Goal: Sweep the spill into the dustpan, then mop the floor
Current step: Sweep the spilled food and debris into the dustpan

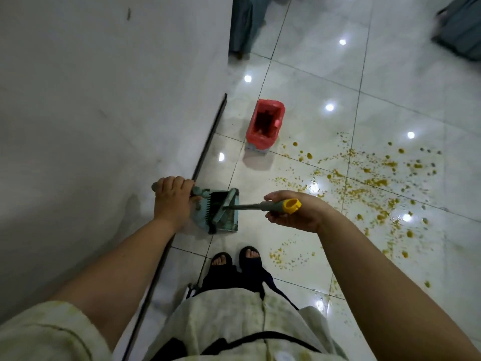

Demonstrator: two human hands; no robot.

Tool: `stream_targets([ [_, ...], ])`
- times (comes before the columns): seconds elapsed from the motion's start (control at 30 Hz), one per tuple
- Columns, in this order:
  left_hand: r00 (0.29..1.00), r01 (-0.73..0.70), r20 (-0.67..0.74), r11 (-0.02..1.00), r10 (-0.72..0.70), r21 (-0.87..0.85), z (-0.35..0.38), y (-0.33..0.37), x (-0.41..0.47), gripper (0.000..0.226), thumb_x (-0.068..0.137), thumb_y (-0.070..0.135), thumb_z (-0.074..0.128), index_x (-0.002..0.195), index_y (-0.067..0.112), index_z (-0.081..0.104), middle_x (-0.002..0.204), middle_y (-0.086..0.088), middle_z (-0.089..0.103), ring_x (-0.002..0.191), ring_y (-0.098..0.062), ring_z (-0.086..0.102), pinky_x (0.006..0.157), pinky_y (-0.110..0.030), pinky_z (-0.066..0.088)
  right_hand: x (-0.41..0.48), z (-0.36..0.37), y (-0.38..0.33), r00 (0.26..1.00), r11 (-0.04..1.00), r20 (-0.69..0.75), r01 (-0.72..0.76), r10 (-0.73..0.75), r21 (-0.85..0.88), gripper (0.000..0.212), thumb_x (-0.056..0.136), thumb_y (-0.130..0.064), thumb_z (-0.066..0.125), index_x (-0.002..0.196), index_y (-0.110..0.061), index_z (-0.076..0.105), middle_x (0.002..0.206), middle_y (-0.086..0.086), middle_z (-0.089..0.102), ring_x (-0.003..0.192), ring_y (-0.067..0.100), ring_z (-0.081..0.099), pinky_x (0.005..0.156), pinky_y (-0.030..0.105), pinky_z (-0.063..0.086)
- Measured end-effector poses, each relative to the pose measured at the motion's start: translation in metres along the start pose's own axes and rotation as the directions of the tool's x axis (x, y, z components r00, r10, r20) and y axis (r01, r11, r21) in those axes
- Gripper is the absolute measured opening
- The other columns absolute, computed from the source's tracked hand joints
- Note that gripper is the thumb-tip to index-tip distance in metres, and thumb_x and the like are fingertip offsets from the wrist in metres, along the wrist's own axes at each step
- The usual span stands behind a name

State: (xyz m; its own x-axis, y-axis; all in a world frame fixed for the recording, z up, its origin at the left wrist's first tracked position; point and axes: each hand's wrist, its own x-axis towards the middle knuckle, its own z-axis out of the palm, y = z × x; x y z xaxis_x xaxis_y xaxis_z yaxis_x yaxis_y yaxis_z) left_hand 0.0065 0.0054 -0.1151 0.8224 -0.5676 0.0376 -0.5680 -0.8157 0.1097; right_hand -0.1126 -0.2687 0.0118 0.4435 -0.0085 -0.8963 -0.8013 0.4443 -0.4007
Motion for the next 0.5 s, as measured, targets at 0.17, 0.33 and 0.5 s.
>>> stream_targets([
  [0.17, 0.999, 0.044, 0.018, 0.995, -0.043, -0.086, -0.018, 0.016, 0.026, 0.026, 0.082, 0.03, 0.071, 0.097, 0.01, 0.066, 0.092, -0.011, 0.062, 0.09, -0.033, 0.052, 0.084, -0.041, 0.032, -0.041, -0.046, 0.007, 0.998, 0.995, 0.002, 0.063, -0.064, 0.074, 0.027, 0.088, -0.017, 0.06, 0.113, -0.005, 0.056, 0.094, 0.026, 0.066, 0.065, 0.021, 0.06, 0.052, 0.021, 0.054],
  [0.33, 0.991, 0.115, 0.074, 0.992, -0.111, -0.06, -0.025, 0.059, 0.042, 0.031, 0.087, 0.038, 0.063, 0.104, 0.012, 0.064, 0.1, -0.011, 0.062, 0.097, -0.032, 0.051, 0.085, -0.04, 0.031, -0.071, -0.102, 0.061, 0.998, 0.999, -0.059, -0.027, 0.029, 0.039, 0.032, 0.094, 0.003, 0.044, 0.125, 0.001, 0.046, 0.112, 0.032, 0.062, 0.071, 0.027, 0.067, 0.057, 0.028, 0.059],
  [0.5, 0.988, 0.114, 0.108, 0.992, -0.107, -0.06, -0.028, 0.106, 0.041, 0.032, 0.089, 0.042, 0.059, 0.106, 0.015, 0.062, 0.105, -0.008, 0.062, 0.1, -0.03, 0.05, 0.086, -0.04, 0.032, -0.044, -0.098, 0.134, 0.969, 0.997, -0.243, 0.028, -0.045, -0.073, 0.036, 0.09, 0.001, 0.056, 0.124, 0.01, 0.048, 0.088, 0.017, 0.055, 0.054, 0.017, 0.05, 0.043, 0.024, 0.041],
])
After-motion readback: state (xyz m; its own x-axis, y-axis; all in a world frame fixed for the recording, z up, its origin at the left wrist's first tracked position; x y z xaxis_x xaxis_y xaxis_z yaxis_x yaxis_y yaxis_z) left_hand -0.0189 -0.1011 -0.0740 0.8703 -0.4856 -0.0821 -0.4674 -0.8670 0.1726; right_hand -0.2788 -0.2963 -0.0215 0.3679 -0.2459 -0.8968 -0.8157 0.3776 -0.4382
